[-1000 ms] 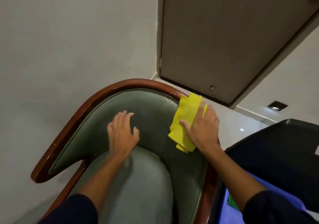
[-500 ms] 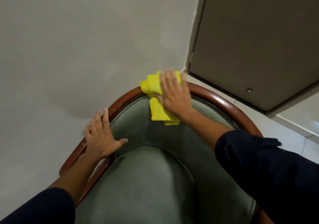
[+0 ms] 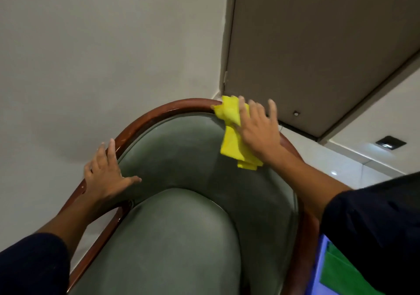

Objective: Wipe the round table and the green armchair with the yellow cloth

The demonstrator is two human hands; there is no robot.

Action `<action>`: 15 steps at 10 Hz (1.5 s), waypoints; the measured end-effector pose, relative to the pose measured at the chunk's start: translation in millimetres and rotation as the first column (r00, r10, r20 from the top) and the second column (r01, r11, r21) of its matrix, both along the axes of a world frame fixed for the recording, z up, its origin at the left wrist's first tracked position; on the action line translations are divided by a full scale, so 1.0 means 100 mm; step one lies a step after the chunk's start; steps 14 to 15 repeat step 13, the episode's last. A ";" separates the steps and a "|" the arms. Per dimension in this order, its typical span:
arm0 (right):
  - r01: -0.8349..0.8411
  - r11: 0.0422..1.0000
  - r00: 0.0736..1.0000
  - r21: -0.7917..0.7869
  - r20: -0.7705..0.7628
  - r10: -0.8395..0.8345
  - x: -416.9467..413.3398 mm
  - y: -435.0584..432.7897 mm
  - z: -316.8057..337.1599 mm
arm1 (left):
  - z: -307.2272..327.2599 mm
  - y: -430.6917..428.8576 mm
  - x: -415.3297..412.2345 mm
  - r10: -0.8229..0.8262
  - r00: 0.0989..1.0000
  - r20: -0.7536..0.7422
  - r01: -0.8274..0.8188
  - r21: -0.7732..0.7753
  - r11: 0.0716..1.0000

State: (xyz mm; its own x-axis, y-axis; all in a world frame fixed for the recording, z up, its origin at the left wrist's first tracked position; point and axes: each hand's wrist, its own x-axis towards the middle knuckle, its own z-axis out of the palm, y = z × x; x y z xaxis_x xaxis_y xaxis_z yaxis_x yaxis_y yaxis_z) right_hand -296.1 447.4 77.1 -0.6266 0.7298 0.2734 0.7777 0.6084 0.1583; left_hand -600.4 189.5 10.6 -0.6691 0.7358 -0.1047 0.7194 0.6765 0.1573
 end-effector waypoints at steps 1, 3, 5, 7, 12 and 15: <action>0.297 0.909 0.947 -0.292 -0.029 -0.319 0.90 -0.41 0.08 | 0.13 -0.17 0.17 0.025 0.998 0.054 -0.022 -0.056 0.998; 0.390 0.579 0.683 -0.716 -0.196 -0.703 1.51 -1.59 0.20 | 0.36 -0.72 1.74 -0.055 0.983 0.176 0.077 -0.121 0.990; 0.365 0.436 0.384 -0.823 -0.294 -0.875 1.65 -2.47 0.46 | 0.71 -1.13 3.41 0.052 0.450 0.891 0.060 -0.089 0.994; -0.385 0.065 0.075 -0.921 -0.101 -0.992 2.24 -2.87 0.58 | 0.91 -1.45 3.97 0.141 -0.127 0.982 -0.141 -0.158 0.977; -0.175 -0.207 0.124 -0.962 0.187 -0.974 4.76 -3.55 -0.80 | -0.02 -1.26 5.43 0.089 0.412 0.907 -0.060 -0.070 0.996; 0.090 -0.097 0.150 -0.991 0.110 -0.983 4.75 -3.47 -0.93 | -0.01 -1.19 5.47 -0.026 0.609 0.793 0.131 -0.068 0.989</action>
